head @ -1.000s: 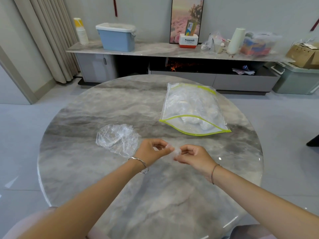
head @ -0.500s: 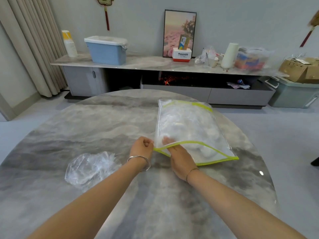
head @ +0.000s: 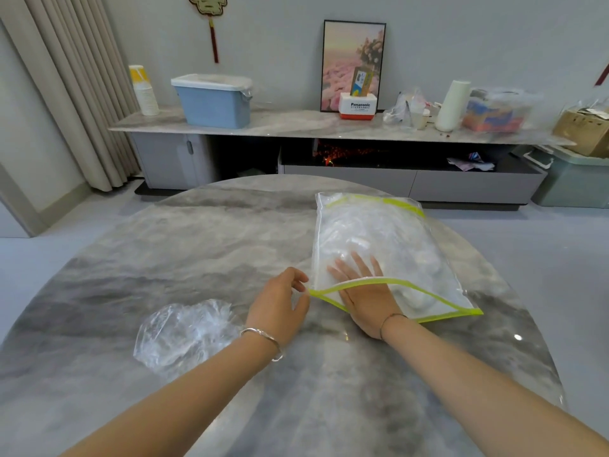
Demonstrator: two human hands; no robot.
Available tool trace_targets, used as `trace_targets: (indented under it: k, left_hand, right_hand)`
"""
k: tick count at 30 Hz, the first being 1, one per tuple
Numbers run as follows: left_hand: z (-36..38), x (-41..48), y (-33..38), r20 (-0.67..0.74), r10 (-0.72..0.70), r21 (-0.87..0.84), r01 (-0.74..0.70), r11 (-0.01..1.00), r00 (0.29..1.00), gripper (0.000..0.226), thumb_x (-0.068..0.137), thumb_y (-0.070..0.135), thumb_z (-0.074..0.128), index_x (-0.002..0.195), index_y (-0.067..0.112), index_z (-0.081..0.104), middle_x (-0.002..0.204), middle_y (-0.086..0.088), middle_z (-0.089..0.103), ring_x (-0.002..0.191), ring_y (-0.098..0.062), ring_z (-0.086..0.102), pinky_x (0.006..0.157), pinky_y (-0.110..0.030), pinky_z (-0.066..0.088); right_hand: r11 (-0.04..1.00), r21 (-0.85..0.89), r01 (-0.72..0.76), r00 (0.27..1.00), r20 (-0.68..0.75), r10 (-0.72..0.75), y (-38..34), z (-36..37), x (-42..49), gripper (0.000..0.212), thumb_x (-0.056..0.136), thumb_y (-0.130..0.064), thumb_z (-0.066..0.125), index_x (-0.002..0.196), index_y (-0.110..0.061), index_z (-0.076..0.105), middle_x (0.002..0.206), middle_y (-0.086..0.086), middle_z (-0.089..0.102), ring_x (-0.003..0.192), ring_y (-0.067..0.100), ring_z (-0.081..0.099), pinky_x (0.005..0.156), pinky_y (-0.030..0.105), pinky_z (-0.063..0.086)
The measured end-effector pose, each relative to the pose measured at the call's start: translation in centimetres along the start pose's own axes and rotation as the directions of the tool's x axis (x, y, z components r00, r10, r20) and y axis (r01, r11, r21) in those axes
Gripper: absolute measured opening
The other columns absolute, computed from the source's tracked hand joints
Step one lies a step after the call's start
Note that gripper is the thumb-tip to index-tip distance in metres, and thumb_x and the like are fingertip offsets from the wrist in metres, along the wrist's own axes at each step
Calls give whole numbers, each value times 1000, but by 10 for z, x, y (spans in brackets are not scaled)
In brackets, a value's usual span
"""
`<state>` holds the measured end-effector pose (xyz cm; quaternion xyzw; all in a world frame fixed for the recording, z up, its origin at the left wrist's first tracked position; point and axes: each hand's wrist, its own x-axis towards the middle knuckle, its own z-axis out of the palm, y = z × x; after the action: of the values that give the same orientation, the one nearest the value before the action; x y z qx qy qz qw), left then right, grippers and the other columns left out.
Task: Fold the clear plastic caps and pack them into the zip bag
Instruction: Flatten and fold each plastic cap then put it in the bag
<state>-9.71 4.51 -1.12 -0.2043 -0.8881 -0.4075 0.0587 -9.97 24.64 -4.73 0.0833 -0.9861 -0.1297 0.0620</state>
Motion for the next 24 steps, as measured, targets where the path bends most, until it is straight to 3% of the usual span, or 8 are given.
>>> trace_targets:
  k: [3,5,9,13,16,19,22,24]
  left_hand:
    - [-29,-14,-13,20,216,322,-211,923,976,43,81,43,44,112,18,60,106,1,62,98,-22,56,83,-35,45]
    - [-49,-22,-23,86,251,481,-261,837,964,60,73,50,40,118,16,60,115,-3,60,105,-28,57,88,-39,46]
    - [-84,-45,-45,254,-73,631,-108,768,964,69,81,39,48,145,24,27,151,4,26,140,-21,20,114,-33,12]
    - [-103,-62,-59,135,-127,778,-26,628,983,38,91,26,47,129,31,48,135,8,48,126,-15,40,104,-25,26]
    - [-107,-70,-47,31,-43,662,12,749,999,18,92,31,51,103,27,64,109,4,65,107,-19,55,90,-27,36]
    - [-101,-79,-21,-31,-23,336,32,941,999,13,89,33,59,93,22,65,93,4,70,92,-19,62,76,-29,45]
    - [-88,-93,7,6,98,85,-98,992,995,16,82,37,59,85,22,63,80,11,66,80,-5,61,69,-14,42]
    - [-82,-103,21,-28,151,-54,-153,987,988,14,79,38,56,85,25,60,79,15,64,82,-4,58,71,-6,38]
  right_hand:
    - [995,99,22,996,-93,-13,-3,-5,-25,47,95,-30,26,136,-22,47,139,0,51,132,28,39,110,40,7]
    - [983,175,60,998,-14,-58,-6,-19,-42,51,94,-35,22,142,-23,36,148,-1,39,136,23,29,112,36,6]
    - [953,273,129,976,138,-171,-16,-49,-71,81,75,-52,-13,150,-30,5,158,-9,-5,145,10,3,111,23,-9]
    - [926,345,152,965,152,-215,-34,-73,-96,78,77,-55,-5,150,-31,13,158,-11,-8,144,8,7,114,26,1]
    - [883,438,169,972,72,-222,-53,-84,-115,73,82,-57,10,149,-30,17,158,-12,0,143,11,14,114,26,6]
    - [743,664,89,988,33,-148,-75,-96,-131,71,88,-51,50,148,-27,19,156,-12,12,142,7,17,114,20,11]
    - [515,855,-53,998,58,6,-91,-100,-141,99,66,-73,60,146,-25,25,145,-16,27,135,1,25,113,21,21]
    - [464,881,-89,994,45,104,-93,-97,-142,84,66,-56,74,135,-24,39,133,-14,39,127,4,36,109,24,28]
